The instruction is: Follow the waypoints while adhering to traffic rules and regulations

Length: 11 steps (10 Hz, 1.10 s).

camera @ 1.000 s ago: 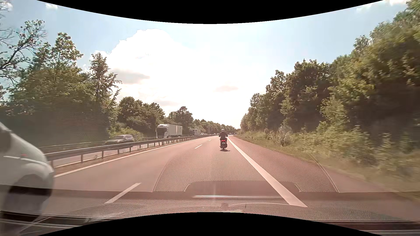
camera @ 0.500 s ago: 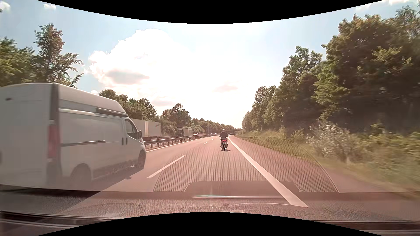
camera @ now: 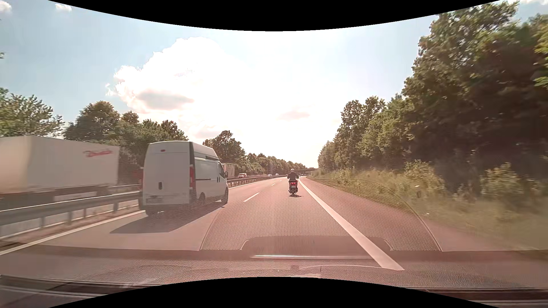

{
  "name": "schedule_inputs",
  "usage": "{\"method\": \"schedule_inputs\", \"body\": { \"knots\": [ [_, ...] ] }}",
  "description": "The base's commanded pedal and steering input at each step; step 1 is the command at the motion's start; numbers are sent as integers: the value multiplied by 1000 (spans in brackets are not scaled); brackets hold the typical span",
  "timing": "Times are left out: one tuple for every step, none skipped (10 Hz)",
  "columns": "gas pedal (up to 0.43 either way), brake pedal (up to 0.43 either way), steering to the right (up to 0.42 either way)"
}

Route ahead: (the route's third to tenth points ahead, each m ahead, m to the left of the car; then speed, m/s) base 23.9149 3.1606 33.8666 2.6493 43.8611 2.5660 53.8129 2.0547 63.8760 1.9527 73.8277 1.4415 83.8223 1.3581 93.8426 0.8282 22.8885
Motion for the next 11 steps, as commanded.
{"method": "schedule_inputs", "body": {
  "knots": [
    [248, 12, 0],
    [248, 12, 1],
    [248, 12, 1],
    [248, 12, 1],
    [248, 12, 1],
    [248, 12, 1],
    [248, 12, 1],
    [248, 12, 2],
    [240, 12, 4],
    [240, 12, 5],
    [240, 12, 5]
  ]
}}
